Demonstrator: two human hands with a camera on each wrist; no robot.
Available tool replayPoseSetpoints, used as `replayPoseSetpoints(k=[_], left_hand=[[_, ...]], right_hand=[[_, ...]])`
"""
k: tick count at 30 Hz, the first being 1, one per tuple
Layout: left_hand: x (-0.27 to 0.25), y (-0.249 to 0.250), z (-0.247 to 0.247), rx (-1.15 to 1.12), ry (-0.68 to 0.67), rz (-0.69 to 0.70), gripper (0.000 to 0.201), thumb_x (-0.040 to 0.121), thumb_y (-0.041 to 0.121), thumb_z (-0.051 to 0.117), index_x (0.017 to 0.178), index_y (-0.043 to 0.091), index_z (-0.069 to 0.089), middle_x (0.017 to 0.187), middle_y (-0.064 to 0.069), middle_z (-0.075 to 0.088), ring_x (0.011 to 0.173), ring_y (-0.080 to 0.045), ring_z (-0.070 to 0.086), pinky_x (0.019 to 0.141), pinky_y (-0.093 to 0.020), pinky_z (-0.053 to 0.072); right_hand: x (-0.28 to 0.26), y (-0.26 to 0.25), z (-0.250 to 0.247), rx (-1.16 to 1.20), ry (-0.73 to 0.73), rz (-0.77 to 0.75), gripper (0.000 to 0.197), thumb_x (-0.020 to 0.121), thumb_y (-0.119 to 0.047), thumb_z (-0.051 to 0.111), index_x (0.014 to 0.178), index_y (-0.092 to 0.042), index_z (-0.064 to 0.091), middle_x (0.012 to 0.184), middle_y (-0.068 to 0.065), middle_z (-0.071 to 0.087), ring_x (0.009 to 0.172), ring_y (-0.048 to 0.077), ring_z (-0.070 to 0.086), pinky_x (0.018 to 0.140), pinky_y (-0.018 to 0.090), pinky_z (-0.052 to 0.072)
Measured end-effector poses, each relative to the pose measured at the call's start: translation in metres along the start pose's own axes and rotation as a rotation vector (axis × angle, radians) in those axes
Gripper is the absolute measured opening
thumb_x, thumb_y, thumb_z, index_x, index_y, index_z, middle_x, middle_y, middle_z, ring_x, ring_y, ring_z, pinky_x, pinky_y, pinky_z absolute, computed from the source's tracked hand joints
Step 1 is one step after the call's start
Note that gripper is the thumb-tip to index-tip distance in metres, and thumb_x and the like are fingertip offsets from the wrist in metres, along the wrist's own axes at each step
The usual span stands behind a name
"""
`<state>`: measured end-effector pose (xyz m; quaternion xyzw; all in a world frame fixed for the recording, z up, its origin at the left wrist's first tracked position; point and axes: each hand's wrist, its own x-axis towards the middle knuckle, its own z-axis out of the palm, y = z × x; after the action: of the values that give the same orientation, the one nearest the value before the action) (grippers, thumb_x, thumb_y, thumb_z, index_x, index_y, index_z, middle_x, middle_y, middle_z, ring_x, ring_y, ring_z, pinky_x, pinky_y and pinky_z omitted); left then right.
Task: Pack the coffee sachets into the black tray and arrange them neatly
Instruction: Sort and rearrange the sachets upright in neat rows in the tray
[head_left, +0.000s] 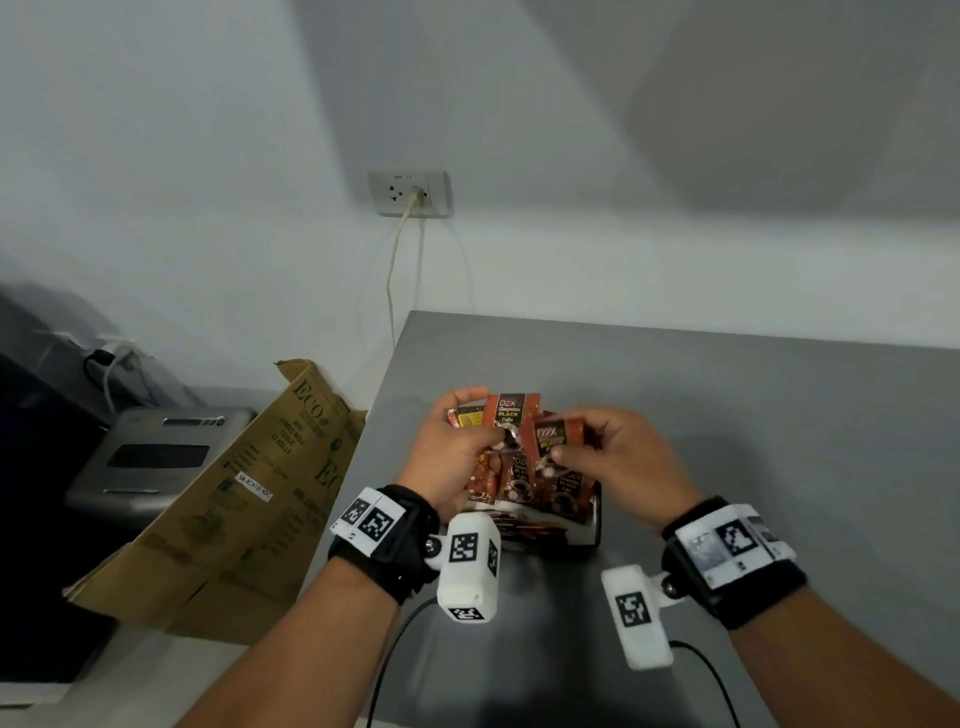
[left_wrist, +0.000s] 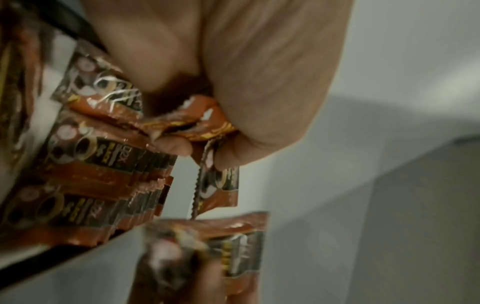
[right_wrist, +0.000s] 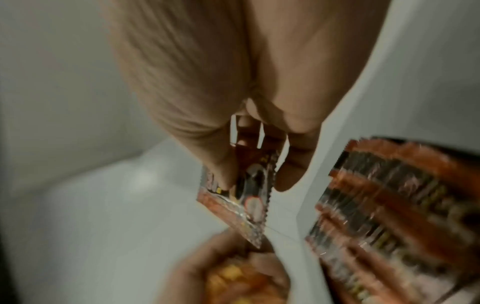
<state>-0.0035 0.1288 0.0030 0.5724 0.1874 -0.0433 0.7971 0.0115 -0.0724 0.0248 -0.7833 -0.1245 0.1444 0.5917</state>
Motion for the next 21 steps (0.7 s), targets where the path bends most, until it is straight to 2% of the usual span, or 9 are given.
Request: replayPoseSetpoints(k=[3,6,7,10,11,13,15,18,21], left_hand=[[-0.004,-0.001,0.008,0.044,-0.040,0.036,0.049,0.083,-0.019,0.061,0.121,0.013,0.058,0.083,-0.020,0.068,0.048,-0.021,0.061,0.046,-0.029,0.052],[-0.006,-0.003,0.016,-0.016,-0.088,-0.006,0.038,0.082,-0.013,0.063,0.116,0.004,0.058,0.092,-0.024,0.067,0.070,-0.033,0.067,0.068,-0.044,0.058],[-0.006,-0.003,0.016,-0.078,-0.098,-0.051,0.036,0.084,-0.008,0.061,0.118,0.000,0.055,0.094,-0.026,0.066,0.073,-0.036,0.067,0.070,-0.046,0.058],[-0.005,0.000,0.012,-0.244,-0.126,-0.180,0.037,0.090,0.003,0.050,0.126,-0.005,0.047,0.100,-0.031,0.065,0.076,-0.036,0.069,0.061,-0.041,0.061],[-0.003,-0.001,0.008,-0.260,-0.108,-0.191,0.046,0.088,0.005,0.052,0.131,-0.009,0.044,0.106,-0.034,0.064,0.079,-0.037,0.070,0.061,-0.041,0.060],[0.002,-0.001,0.005,-0.238,-0.095,-0.154,0.062,0.080,0.009,0.063,0.135,-0.011,0.042,0.114,-0.038,0.062,0.082,-0.040,0.070,0.063,-0.043,0.060],[0.005,-0.003,0.005,-0.203,-0.098,-0.107,0.060,0.076,0.011,0.072,0.126,-0.012,0.048,0.106,-0.036,0.064,0.077,-0.039,0.070,0.066,-0.044,0.061],[0.007,-0.008,0.009,-0.121,-0.103,-0.042,0.047,0.073,0.014,0.073,0.112,-0.007,0.057,0.092,-0.025,0.068,0.074,-0.031,0.068,0.073,-0.043,0.057],[0.010,-0.012,0.007,-0.110,-0.138,-0.042,0.058,0.077,0.031,0.079,0.118,-0.004,0.058,0.086,-0.022,0.066,0.064,-0.025,0.061,0.065,-0.035,0.050]], right_hand=[[0.007,-0.004,0.003,0.440,0.009,0.202,0.027,0.089,0.007,0.063,0.111,-0.007,0.070,0.108,0.015,0.074,0.099,0.031,0.070,0.091,0.045,0.055],[0.016,-0.003,0.013,0.424,0.022,0.275,0.020,0.096,0.002,0.055,0.107,-0.005,0.071,0.106,0.020,0.074,0.100,0.036,0.069,0.097,0.052,0.053],[0.018,-0.004,0.014,0.432,0.030,0.289,0.021,0.097,0.000,0.053,0.106,-0.004,0.071,0.105,0.020,0.074,0.101,0.037,0.069,0.096,0.052,0.053],[0.019,-0.009,0.009,0.532,0.089,0.302,0.022,0.100,-0.002,0.047,0.100,-0.005,0.068,0.093,0.018,0.075,0.080,0.028,0.072,0.072,0.038,0.058],[0.019,-0.010,0.007,0.552,0.103,0.296,0.021,0.101,-0.002,0.046,0.100,-0.006,0.067,0.094,0.017,0.074,0.078,0.025,0.071,0.071,0.036,0.056],[0.019,-0.009,0.005,0.582,0.081,0.267,0.020,0.101,-0.002,0.047,0.105,-0.007,0.066,0.102,0.017,0.073,0.085,0.025,0.069,0.081,0.039,0.054],[0.017,-0.012,0.008,0.587,0.019,0.245,0.020,0.100,-0.002,0.049,0.108,-0.008,0.067,0.104,0.016,0.073,0.092,0.027,0.068,0.089,0.042,0.052],[0.016,-0.016,0.014,0.535,0.001,0.252,0.018,0.099,-0.001,0.051,0.104,-0.010,0.066,0.097,0.011,0.074,0.089,0.024,0.068,0.088,0.042,0.053],[0.015,-0.017,0.015,0.285,0.097,0.140,0.014,0.098,-0.005,0.056,0.098,-0.016,0.064,0.088,0.003,0.073,0.081,0.018,0.068,0.086,0.044,0.054]])
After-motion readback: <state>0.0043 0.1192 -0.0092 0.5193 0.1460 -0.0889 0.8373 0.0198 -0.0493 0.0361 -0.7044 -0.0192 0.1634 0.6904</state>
